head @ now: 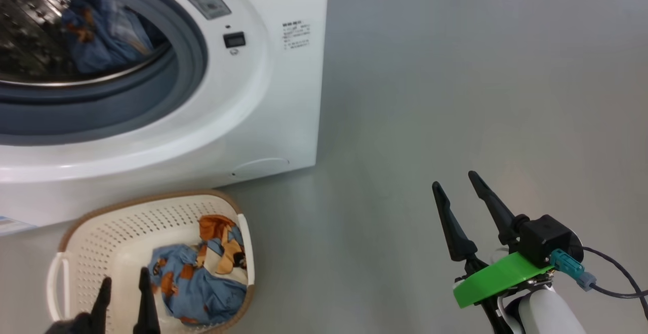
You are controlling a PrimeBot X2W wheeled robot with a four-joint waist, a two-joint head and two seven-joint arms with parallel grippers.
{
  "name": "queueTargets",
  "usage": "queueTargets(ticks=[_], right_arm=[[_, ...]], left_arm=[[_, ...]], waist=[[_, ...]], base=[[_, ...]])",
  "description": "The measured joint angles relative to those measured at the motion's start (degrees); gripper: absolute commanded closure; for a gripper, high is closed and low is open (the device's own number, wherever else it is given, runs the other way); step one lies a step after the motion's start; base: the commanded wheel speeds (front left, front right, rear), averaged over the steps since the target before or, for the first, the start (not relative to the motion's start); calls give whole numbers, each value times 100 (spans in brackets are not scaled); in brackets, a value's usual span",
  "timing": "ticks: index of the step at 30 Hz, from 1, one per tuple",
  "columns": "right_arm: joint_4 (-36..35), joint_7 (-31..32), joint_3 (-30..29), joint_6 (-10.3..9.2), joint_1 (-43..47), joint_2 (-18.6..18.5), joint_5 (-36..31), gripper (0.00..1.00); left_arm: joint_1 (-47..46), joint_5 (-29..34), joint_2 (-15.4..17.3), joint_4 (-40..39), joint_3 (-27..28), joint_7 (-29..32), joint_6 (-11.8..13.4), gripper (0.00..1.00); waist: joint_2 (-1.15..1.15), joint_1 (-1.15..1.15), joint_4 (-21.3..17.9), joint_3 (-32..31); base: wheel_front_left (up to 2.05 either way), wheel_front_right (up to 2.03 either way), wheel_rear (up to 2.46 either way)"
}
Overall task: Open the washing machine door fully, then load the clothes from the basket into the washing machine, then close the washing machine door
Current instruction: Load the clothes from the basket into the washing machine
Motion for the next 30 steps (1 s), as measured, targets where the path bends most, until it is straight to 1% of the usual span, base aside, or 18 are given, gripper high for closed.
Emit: queueTargets(ticks=[4, 10, 15, 20, 26, 30], right_arm=[[-65, 0, -7, 0, -103, 1, 0, 0], [-212, 0, -10, 0, -200, 1, 0, 0], [-347, 0, -25, 0, -245, 2, 4, 0], [-490, 0, -7, 0, -431, 2, 47, 0], [-639, 0, 8, 0, -569, 4, 46, 0], [-715, 0, -14, 0, -572, 4, 46, 0]], left_arm=[[-386, -2, 9, 501, 113, 0, -148, 0], [-1015, -1, 55, 1369, 115, 1, -289, 0], [-1554, -35, 238, 2025, 22, 1, -304, 0], [-2185, -366, 413, 2631, -450, 1, -344, 0], [-2771, -750, 806, 3290, -984, 8, -345, 0], [-3083, -969, 938, 3576, -1340, 53, -345, 0]], waist=[[0, 0, -82, 238], [0, 0, -190, 616], [0, 0, -258, 959], [0, 0, -312, 1334], [0, 0, -393, 1761], [0, 0, -443, 2013]], base=[[0, 0, 0], [0, 0, 0], [0, 0, 0], [0, 0, 0], [0, 0, 0], [0, 0, 0]])
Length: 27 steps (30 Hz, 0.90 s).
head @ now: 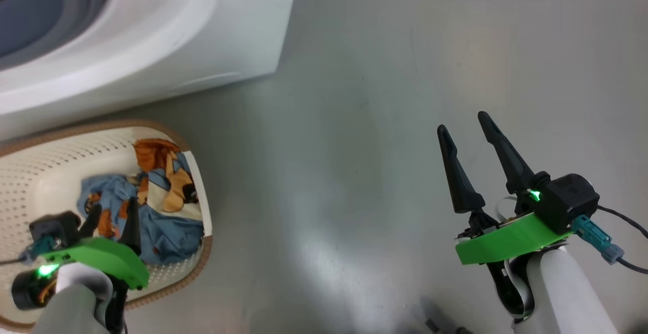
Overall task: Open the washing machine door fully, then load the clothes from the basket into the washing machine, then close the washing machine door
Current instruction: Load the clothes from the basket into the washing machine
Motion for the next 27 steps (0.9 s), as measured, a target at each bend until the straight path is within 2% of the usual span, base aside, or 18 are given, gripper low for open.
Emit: queueTargets(ticks=[9, 14, 23, 27], right_arm=[[-174, 0, -36, 0, -108, 1, 0, 0], [-291, -1, -42, 0, -108, 2, 2, 0], [-450, -1, -103, 0, -109, 4, 8, 0], [-491, -1, -120, 0, -109, 5, 10, 0]], left_arm=[[-603, -579, 260, 417, -606, 569, 0, 0], [-978, -1132, 325, 569, -635, 1021, 0, 0], [-1410, -1272, 654, 728, -1071, 1538, 0, 0], [-1533, -1345, 672, 787, -1237, 1617, 0, 0]], waist=[[0, 0, -57, 573], [0, 0, -80, 876], [0, 0, -129, 1314], [0, 0, -154, 1448]], base=[[0, 0, 0], [0, 0, 0], [0, 0, 0], [0, 0, 0]])
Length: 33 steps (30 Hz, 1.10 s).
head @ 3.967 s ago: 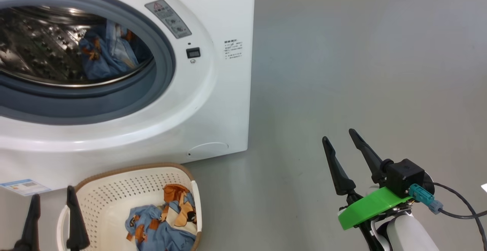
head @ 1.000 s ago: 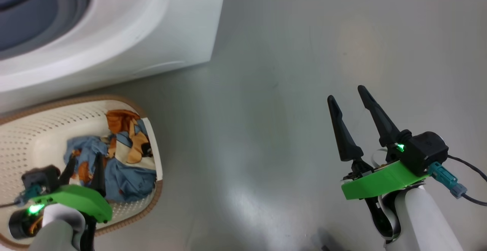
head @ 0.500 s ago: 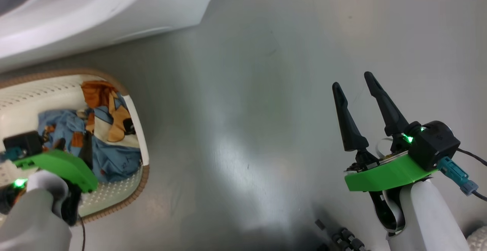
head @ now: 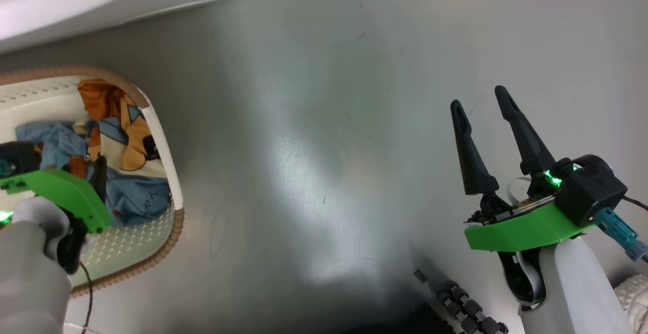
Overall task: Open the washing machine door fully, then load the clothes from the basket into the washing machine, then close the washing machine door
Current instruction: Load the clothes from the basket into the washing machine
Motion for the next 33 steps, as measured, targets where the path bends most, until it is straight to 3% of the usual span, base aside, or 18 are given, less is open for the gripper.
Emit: queueTargets(ticks=[17, 18, 19, 20, 33], right_arm=[[-110, 0, -93, 0, 25, 8, -11, 0], [-119, 0, -105, 0, 26, 8, -11, 0], [-125, 0, -116, 0, 26, 8, -11, 0], [-130, 0, -132, 0, 26, 8, -11, 0], [-118, 0, -120, 0, -8, 8, -19, 0]], left_arm=[[-537, -105, -20, 606, -600, 270, 0, 0], [-542, -105, -29, 625, -616, 249, 0, 12], [-544, -108, -37, 643, -639, 249, 0, 62], [-544, -116, -47, 654, -658, 247, 0, 100], [-509, -414, -59, 559, -842, -220, 0, 100]], waist=[[0, 0, 4, 127], [0, 0, 0, 120], [0, 0, -2, 113], [0, 0, -4, 106], [0, 0, 28, -34]], base=[[0, 0, 0], [0, 0, 0], [0, 0, 0], [0, 0, 0], [0, 0, 0]])
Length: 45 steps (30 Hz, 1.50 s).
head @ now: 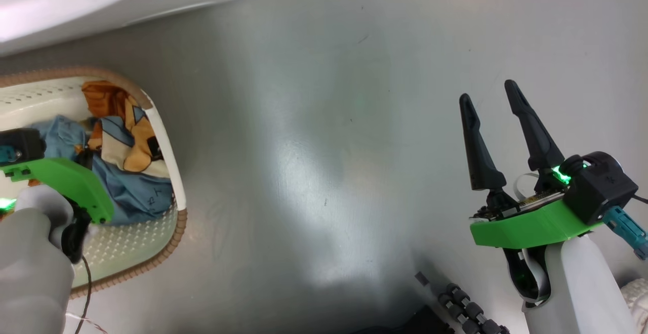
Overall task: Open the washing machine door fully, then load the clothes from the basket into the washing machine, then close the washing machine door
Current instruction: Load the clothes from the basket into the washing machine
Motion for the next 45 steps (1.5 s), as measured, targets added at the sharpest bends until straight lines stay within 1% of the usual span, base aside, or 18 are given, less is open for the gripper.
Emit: queueTargets(ticks=[8, 15, 19, 23, 26, 31, 36, 45], right_arm=[[151, 0, 76, 0, -162, -1, 1, 0], [301, 0, 89, 0, -225, -2, 1, 0], [398, 0, 102, 0, -225, -4, 1, 0], [506, 0, 125, 0, -225, -4, 1, 0], [567, 0, 126, 0, -222, -8, 1, 0], [675, 0, 131, 0, -190, -14, 1, 0], [758, 0, 202, 0, -177, -21, 1, 0], [950, 0, 297, 0, -14, -24, 16, 0]], left_arm=[[442, -302, -20, -234, -133, -465, 0, 100], [832, -593, -23, -641, -247, -1129, 0, 100], [1072, -784, -24, -888, -279, -1321, 0, 100], [1301, -829, -22, -1114, -274, -1391, 0, 100], [1435, -731, 4, -1518, -9, -1410, 0, 100], [1909, -164, 0, -2242, 703, -1411, 1, 100], [2537, 305, -182, -2759, 1358, -1411, 8, 100], [3200, 1147, -520, -3687, 2383, -1411, 8, 100]], waist=[[0, -1, 96, -326], [0, -1, 234, -728], [0, -1, 330, -988], [0, -1, 429, -1258], [0, -1, 506, -1464], [0, -1, 624, -1813], [0, -1, 715, -2169], [0, -1, 820, -2797]], base=[[0, 0, 0], [0, 0, 0], [0, 0, 0], [0, 0, 0], [0, 0, 0], [0, 0, 0], [0, 0, 0], [0, 0, 0]])
